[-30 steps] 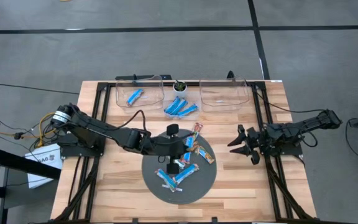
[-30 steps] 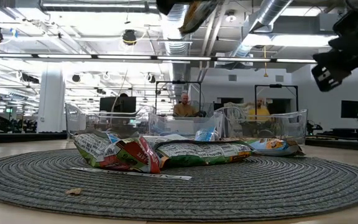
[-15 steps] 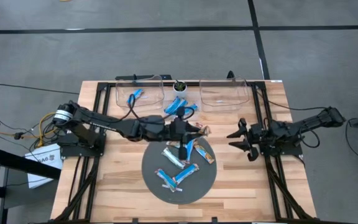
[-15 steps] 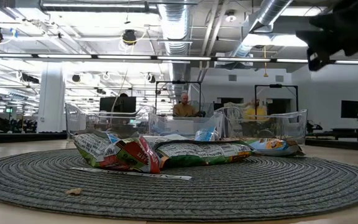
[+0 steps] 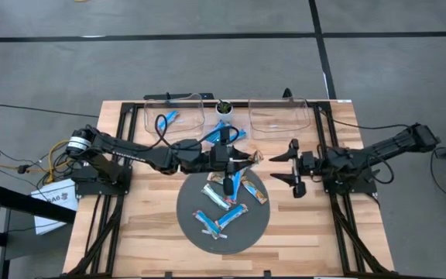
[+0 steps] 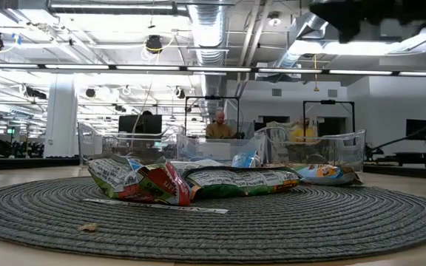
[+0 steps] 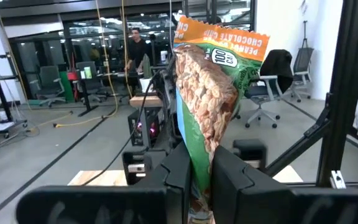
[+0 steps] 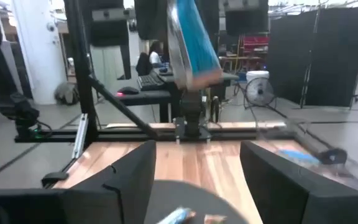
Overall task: Pick and place Granola Bars by type
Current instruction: Put the yellow granola bar into the right transparent bin
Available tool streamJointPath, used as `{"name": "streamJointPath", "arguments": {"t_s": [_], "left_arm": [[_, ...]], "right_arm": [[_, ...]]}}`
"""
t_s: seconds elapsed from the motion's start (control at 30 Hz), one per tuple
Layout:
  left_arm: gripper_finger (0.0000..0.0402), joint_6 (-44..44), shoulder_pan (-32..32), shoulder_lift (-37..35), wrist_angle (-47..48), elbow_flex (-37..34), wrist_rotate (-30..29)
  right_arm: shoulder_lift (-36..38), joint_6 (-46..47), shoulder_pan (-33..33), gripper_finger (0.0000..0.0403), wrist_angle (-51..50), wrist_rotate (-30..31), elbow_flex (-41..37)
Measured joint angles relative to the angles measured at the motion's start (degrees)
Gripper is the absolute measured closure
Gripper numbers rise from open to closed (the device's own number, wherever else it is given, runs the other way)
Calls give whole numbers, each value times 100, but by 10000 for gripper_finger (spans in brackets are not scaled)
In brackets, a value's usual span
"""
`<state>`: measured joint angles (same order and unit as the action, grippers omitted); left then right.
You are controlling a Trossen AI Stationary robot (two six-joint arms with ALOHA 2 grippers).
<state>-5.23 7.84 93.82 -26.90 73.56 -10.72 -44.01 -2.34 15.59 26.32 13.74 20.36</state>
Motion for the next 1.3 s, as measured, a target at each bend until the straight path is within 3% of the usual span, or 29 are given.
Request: {"name": "streamJointPath", "arguments": {"t_s": [0.43, 0.9, 1.3], "left_arm": [[370, -53, 0, 0, -2, 0, 21], [370, -228, 0, 0, 23, 0, 129], [370, -317, -2, 0, 65, 0, -186]], "right_arm": [[-1554, -823, -159, 182, -10, 8, 1397], [-1816, -808, -363, 184, 2, -16, 1784], [-1816, -775, -363, 292, 7, -44, 1785]]}}
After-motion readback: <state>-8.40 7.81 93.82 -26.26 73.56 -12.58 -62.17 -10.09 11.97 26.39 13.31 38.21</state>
